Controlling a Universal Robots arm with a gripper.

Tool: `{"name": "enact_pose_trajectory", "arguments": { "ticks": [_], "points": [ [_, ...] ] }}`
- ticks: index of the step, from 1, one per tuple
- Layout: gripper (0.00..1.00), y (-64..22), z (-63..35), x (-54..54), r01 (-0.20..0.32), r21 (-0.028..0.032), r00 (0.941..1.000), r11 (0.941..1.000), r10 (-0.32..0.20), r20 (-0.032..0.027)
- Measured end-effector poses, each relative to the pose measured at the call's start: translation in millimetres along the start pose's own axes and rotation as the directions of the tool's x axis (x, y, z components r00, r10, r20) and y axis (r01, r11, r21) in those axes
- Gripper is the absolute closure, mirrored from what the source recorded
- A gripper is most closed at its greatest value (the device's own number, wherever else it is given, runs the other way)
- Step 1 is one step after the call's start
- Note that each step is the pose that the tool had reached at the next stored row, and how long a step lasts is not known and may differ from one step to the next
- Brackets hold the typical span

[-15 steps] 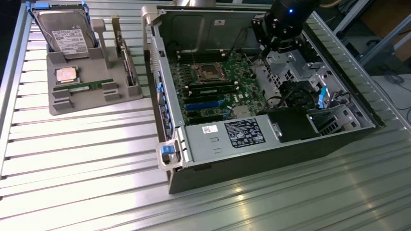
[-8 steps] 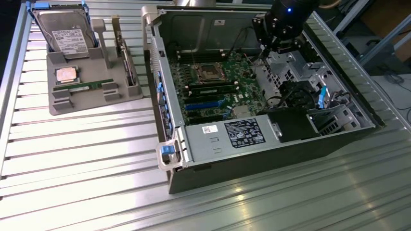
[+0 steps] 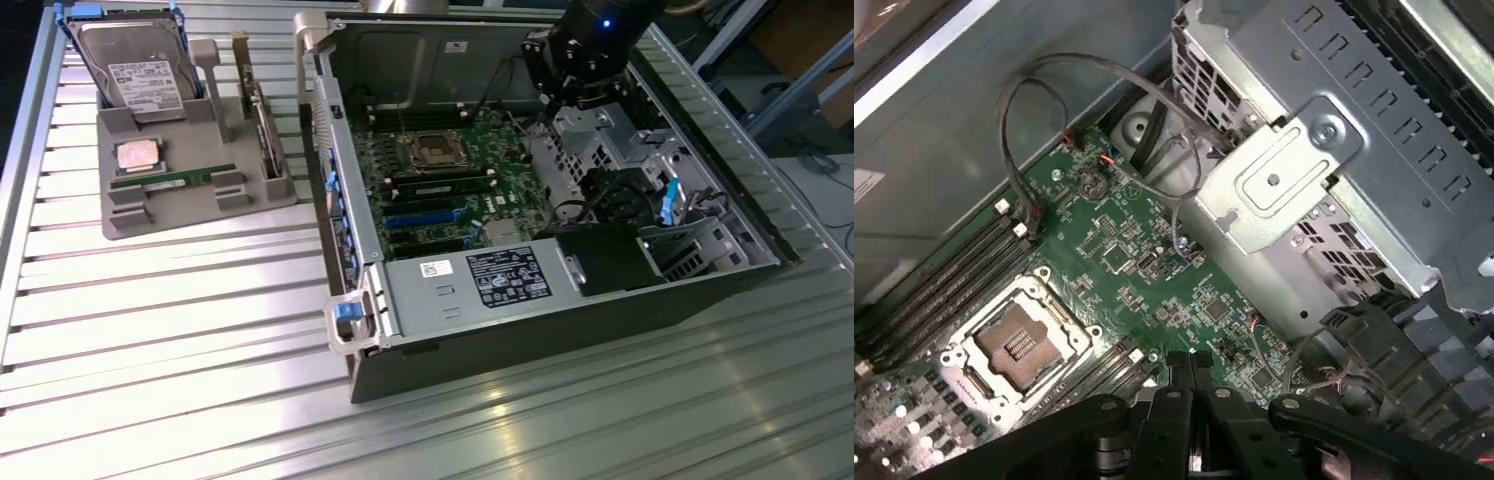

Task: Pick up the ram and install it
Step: 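Press down the ram until it locks into place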

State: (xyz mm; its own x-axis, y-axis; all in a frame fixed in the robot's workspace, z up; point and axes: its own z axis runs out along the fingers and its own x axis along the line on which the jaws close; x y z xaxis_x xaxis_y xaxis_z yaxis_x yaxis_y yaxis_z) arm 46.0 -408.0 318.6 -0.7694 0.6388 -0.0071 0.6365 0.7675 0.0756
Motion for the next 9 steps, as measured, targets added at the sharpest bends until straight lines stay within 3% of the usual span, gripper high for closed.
{"name": "enact_pose_trajectory", "arguments": {
  "ticks": [3,6,9],
  "points": [
    [0.89,0.0,0.0,0.0,0.076,-0.0007,0.9971,0.9971,-0.076,-0.0057],
    [0.89,0.0,0.1,0.0,0.156,-0.002,0.9876,0.9877,-0.156,-0.0118],
    [0.89,0.0,0.3,0.0,0.266,-0.0046,0.9638,0.964,-0.266,-0.0199]
  ]
}}
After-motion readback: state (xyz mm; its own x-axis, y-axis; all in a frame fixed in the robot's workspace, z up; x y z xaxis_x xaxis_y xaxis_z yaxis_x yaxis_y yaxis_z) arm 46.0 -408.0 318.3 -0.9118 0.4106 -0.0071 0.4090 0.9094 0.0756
